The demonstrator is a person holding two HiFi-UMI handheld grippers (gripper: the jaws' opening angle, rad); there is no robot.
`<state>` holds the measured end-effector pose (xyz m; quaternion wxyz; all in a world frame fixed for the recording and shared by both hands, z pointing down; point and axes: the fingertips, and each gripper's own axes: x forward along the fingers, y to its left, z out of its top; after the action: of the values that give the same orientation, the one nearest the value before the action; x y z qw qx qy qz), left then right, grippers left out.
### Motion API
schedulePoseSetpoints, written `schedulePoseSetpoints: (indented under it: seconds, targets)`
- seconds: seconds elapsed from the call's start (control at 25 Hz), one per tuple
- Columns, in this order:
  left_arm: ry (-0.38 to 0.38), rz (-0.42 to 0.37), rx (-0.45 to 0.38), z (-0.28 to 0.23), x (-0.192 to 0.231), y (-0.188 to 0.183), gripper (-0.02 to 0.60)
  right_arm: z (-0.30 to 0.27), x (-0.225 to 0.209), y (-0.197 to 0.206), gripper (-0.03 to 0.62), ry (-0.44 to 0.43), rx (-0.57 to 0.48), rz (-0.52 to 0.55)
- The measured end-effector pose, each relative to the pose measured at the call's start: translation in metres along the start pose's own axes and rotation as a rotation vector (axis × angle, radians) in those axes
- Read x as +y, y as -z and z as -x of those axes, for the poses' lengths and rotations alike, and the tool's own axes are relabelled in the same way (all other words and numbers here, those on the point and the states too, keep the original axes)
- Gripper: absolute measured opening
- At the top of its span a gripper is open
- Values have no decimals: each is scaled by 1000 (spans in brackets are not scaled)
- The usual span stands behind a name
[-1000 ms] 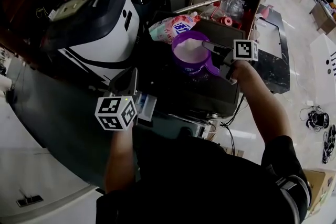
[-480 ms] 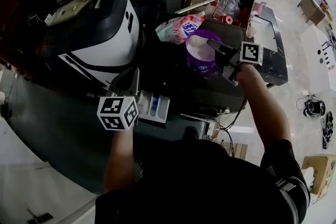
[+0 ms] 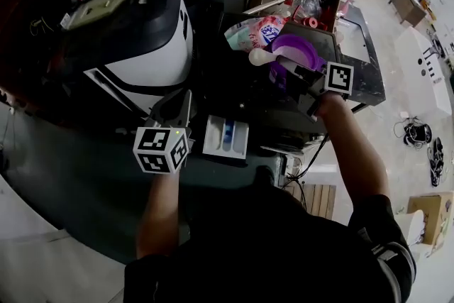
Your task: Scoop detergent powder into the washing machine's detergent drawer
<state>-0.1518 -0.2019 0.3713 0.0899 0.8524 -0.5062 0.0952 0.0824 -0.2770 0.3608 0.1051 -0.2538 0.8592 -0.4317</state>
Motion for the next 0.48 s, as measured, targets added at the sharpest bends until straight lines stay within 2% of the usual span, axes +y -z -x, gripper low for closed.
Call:
schedulePoseSetpoints:
  seconds: [0.48]
  targets:
    - [69, 0, 13, 47, 35, 22, 8, -28, 39, 77, 18, 10, -22, -26]
